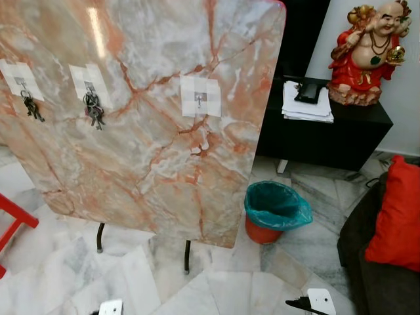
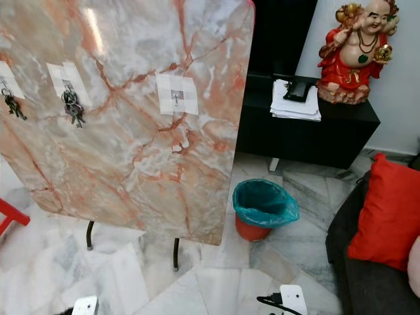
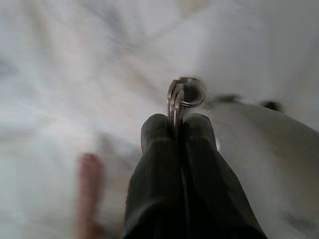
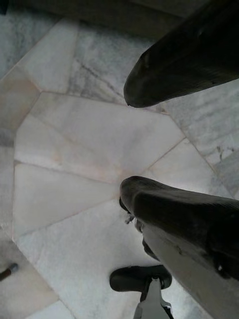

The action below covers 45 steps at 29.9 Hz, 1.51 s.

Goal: Hang keys on a hook

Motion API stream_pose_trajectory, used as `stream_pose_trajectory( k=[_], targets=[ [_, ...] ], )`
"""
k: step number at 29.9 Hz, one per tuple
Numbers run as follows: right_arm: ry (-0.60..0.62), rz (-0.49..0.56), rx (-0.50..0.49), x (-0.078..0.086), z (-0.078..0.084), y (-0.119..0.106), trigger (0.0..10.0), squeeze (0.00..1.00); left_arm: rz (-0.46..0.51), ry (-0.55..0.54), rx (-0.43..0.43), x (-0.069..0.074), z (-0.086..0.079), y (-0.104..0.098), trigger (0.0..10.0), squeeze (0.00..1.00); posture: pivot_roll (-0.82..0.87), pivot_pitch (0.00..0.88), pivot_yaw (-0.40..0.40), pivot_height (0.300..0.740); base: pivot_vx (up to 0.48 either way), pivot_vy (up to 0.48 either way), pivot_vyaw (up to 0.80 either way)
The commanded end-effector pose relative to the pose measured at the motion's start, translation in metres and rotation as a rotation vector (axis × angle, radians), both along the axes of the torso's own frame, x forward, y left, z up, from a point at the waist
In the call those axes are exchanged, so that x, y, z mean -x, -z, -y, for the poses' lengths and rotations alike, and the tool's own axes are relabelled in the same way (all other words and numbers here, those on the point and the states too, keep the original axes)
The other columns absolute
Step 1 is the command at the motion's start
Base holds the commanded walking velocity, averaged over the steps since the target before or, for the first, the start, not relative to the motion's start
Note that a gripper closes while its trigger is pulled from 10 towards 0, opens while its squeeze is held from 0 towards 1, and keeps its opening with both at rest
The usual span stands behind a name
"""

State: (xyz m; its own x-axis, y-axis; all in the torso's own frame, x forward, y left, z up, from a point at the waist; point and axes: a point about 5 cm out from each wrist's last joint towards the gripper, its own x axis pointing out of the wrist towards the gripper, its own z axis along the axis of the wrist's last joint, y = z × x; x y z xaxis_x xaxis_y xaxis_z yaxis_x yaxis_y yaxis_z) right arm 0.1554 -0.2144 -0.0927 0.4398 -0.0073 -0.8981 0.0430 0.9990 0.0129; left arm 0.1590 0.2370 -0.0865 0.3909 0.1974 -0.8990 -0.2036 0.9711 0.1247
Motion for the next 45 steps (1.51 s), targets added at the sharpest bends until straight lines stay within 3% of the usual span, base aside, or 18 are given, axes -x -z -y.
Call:
stream_pose_trajectory(
  k=[1,8,14,20,23,24,25,28,35,45],
  targets=[
    [0.003,0.002,0.005,-0.001,0.002,-0.001,10.0,0.00,-0.035,-0.063,-0.059,0.009,-0.008,0.002,10.0,0.00,0.03,0.006,-0.092,0.740,0.000,0.000,0.00],
    [0.002,0.002,0.005,-0.001,0.003,-0.001,10.0,0.00,-0.043,-0.262,-0.078,0.015,-0.019,0.001,10.0,0.00,0.03,0.009,-0.098,0.740,0.000,0.000,0.00],
    [-0.003,0.000,0.009,-0.001,0.004,-0.001,10.0,0.00,-0.022,-0.331,-0.152,0.013,-0.028,-0.003,10.0,0.00,0.03,0.010,-0.104,0.740,0.000,0.000,0.00],
    [-0.004,0.001,0.010,-0.001,0.004,-0.001,10.0,0.00,-0.008,-0.317,-0.161,0.009,-0.030,-0.005,10.0,0.00,0.03,0.011,-0.106,0.740,0.000,0.000,0.00],
    [-0.005,0.001,0.011,-0.001,0.005,-0.001,10.0,0.00,-0.002,-0.229,-0.148,0.003,-0.026,-0.006,10.0,0.00,0.02,0.010,-0.107,0.740,0.000,0.000,0.00],
    [-0.005,0.001,0.011,-0.001,0.005,-0.001,10.0,0.00,0.003,-0.173,-0.139,0.000,-0.023,-0.006,10.0,0.00,0.02,0.011,-0.108,0.740,0.000,0.000,0.00],
    [-0.006,0.002,0.011,-0.001,0.005,-0.001,10.0,0.00,0.011,-0.008,-0.110,-0.007,-0.013,-0.006,10.0,0.00,0.02,0.011,-0.111,0.740,0.000,0.000,0.00],
    [-0.007,0.004,0.011,-0.001,0.005,-0.002,10.0,0.00,0.018,0.134,-0.173,-0.012,-0.014,-0.009,10.0,0.00,0.02,0.012,-0.110,0.740,0.000,0.000,0.00],
    [-0.001,0.009,0.010,-0.001,0.005,-0.002,10.0,0.00,-0.008,0.213,-0.184,-0.006,-0.015,-0.007,10.0,0.00,0.02,0.010,-0.107,0.740,0.000,0.000,0.00],
    [-0.032,0.005,0.035,-0.002,0.006,-0.002,10.0,0.00,0.001,0.222,-0.165,-0.008,-0.008,-0.005,10.0,0.00,0.02,0.009,-0.105,0.740,0.000,-0.216,0.00]
  ],
)
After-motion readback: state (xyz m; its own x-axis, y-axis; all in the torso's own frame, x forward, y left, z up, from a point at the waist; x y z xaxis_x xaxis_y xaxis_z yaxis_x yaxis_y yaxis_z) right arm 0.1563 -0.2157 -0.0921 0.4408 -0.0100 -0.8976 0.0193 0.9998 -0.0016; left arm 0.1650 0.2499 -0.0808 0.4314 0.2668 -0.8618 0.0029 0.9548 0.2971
